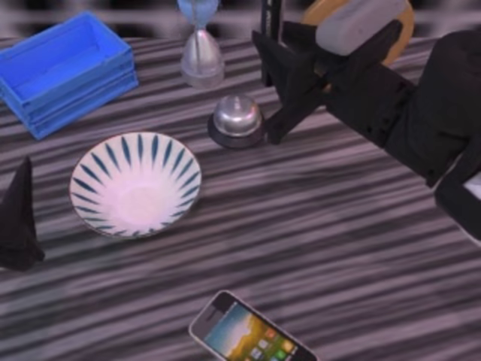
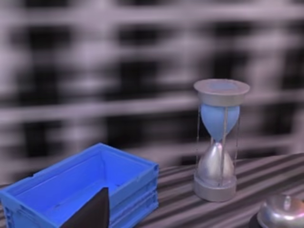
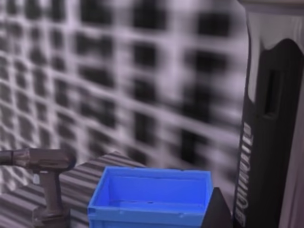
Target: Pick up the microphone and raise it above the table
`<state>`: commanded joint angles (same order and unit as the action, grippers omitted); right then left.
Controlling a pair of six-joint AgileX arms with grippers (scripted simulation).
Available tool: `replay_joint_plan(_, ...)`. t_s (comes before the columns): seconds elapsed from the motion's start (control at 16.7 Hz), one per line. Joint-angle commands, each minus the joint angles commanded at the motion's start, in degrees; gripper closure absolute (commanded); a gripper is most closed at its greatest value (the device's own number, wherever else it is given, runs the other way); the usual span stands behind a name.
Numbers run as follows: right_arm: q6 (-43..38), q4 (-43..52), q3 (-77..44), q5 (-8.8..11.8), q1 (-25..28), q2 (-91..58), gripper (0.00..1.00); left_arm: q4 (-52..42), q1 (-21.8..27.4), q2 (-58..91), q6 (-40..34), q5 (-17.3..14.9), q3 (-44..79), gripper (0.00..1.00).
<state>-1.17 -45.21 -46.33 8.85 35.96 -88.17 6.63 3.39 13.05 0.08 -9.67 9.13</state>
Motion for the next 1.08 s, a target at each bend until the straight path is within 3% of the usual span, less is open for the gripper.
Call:
replay_joint_plan(0.66,0.0,0.0,0.0,0.0,0.0,0.0,1.00,19.8,10.3,49.5,0.0,-29.9,27.6,0.00)
replay_joint_plan(0.9,0.0,0.0,0.0,0.0,0.0,0.0,1.00,24.4,12.5,59.3,0.2,-36.1,33.8,0.00)
replay_joint_plan(1.08,0.0,0.0,0.0,0.0,0.0,0.0,1.00,25.2,12.8,60.8,0.2,-37.2,34.9,0.00)
